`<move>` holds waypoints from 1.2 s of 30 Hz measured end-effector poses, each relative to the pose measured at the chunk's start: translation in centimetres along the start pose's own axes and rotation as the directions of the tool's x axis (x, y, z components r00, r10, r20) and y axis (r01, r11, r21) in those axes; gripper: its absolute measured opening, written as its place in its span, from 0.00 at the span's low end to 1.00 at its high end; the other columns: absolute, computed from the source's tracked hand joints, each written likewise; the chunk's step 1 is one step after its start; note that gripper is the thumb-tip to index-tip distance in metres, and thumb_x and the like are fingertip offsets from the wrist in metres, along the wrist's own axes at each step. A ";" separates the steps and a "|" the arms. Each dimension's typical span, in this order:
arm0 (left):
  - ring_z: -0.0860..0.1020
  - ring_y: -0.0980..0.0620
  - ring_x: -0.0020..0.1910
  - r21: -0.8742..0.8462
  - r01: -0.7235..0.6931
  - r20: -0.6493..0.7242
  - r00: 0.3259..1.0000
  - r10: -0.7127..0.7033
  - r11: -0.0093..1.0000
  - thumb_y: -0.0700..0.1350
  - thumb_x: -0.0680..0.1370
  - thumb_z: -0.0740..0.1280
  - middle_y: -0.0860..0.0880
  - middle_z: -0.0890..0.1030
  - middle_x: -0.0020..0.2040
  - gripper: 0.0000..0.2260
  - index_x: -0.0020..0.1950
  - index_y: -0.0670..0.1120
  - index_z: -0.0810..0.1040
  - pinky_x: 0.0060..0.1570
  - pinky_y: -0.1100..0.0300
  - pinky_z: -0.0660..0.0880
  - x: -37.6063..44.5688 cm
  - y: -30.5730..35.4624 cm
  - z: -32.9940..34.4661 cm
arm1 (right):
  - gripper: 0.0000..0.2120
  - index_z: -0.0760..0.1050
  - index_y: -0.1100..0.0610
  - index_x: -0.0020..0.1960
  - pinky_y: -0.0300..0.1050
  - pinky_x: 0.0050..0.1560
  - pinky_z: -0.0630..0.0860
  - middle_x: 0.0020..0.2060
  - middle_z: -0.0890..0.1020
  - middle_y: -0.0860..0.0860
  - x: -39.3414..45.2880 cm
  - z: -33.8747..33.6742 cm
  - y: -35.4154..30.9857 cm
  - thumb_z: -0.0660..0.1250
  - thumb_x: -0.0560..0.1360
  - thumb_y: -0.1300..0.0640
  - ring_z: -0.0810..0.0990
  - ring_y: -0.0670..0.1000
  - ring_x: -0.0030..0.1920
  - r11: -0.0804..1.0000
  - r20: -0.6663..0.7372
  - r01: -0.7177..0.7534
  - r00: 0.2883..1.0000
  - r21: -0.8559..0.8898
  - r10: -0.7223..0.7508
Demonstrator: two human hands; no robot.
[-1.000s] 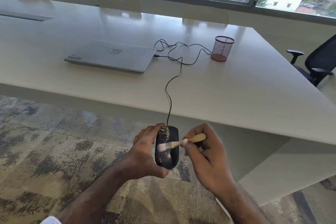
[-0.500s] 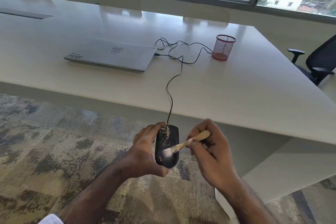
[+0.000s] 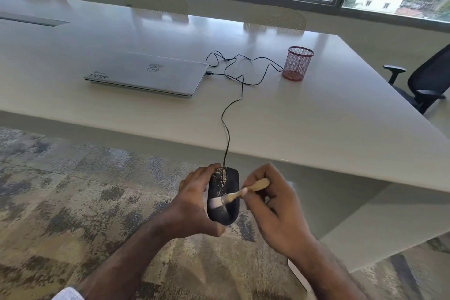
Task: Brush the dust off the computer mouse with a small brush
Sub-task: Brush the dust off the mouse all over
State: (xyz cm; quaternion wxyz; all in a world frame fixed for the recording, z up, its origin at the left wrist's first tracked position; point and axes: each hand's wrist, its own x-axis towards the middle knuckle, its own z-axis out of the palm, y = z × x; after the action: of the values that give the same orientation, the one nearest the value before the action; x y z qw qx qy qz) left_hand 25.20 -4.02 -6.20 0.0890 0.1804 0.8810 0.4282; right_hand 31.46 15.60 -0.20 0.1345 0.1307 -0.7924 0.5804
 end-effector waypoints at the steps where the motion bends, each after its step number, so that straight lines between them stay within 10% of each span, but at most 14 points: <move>1: 0.66 0.54 0.69 -0.002 0.001 0.003 1.000 -0.001 1.000 0.54 0.54 0.79 0.61 0.69 0.68 0.55 0.80 0.60 0.62 0.68 0.55 0.69 0.0 0.1 0.0 | 0.11 0.73 0.47 0.46 0.49 0.31 0.67 0.32 0.75 0.44 -0.1 0.1 0.2 0.67 0.76 0.63 0.69 0.49 0.30 0.999 0.034 -0.020 0.999 -0.032 0.021; 5: 0.66 0.54 0.69 -0.009 0.011 0.010 1.000 -0.011 1.000 0.56 0.54 0.78 0.60 0.69 0.68 0.55 0.80 0.60 0.61 0.69 0.54 0.70 -0.1 0.4 0.0 | 0.10 0.73 0.48 0.47 0.48 0.31 0.67 0.33 0.76 0.43 -0.4 0.8 0.3 0.68 0.78 0.63 0.70 0.45 0.31 0.997 0.108 -0.029 0.993 -0.068 0.036; 10: 0.66 0.53 0.72 -0.019 0.021 0.009 1.000 -0.021 1.000 0.56 0.53 0.78 0.60 0.68 0.70 0.57 0.81 0.58 0.61 0.74 0.51 0.70 -0.2 0.4 -0.2 | 0.10 0.75 0.51 0.43 0.61 0.30 0.71 0.34 0.77 0.58 0.0 -0.6 -0.3 0.67 0.74 0.66 0.72 0.65 0.32 0.989 -0.120 0.006 0.993 0.148 0.012; 18: 0.68 0.52 0.71 -0.036 0.020 0.030 0.999 -0.019 0.999 0.55 0.54 0.79 0.59 0.69 0.70 0.56 0.81 0.57 0.61 0.73 0.46 0.72 0.1 0.5 0.1 | 0.07 0.75 0.53 0.45 0.61 0.37 0.76 0.36 0.79 0.59 -0.7 -0.5 1.0 0.69 0.75 0.64 0.77 0.61 0.36 0.984 -0.008 -0.090 0.996 0.157 0.092; 25: 0.68 0.52 0.72 -0.053 0.031 0.039 0.999 -0.029 0.998 0.56 0.53 0.79 0.62 0.67 0.70 0.58 0.82 0.59 0.60 0.72 0.46 0.73 0.2 0.2 0.0 | 0.08 0.75 0.56 0.41 0.48 0.33 0.77 0.34 0.79 0.56 -0.1 -1.9 1.0 0.67 0.71 0.69 0.76 0.53 0.33 0.959 -0.198 -0.005 0.978 0.283 0.063; 31: 0.70 0.51 0.71 -0.071 0.024 0.038 0.999 -0.022 0.997 0.56 0.53 0.80 0.63 0.68 0.69 0.57 0.81 0.59 0.61 0.71 0.45 0.74 0.2 0.3 0.1 | 0.07 0.76 0.53 0.43 0.66 0.36 0.74 0.35 0.79 0.61 -0.9 -0.8 1.5 0.69 0.74 0.64 0.76 0.68 0.37 0.970 -0.025 -0.101 0.994 0.223 0.109; 36: 0.69 0.51 0.72 -0.077 0.032 0.031 0.999 -0.029 0.997 0.55 0.53 0.80 0.61 0.67 0.71 0.58 0.82 0.58 0.60 0.72 0.46 0.73 0.2 0.2 -0.2 | 0.08 0.76 0.57 0.41 0.51 0.35 0.78 0.34 0.81 0.53 -0.4 -1.8 1.2 0.67 0.71 0.69 0.78 0.56 0.34 0.942 -0.133 -0.028 0.988 0.335 0.077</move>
State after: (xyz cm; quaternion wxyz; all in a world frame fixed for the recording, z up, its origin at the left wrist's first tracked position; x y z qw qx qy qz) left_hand 25.01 -4.01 -5.94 0.1155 0.1697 0.8649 0.4580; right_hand 31.48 17.64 -0.86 0.1517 0.0881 -0.6749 0.7167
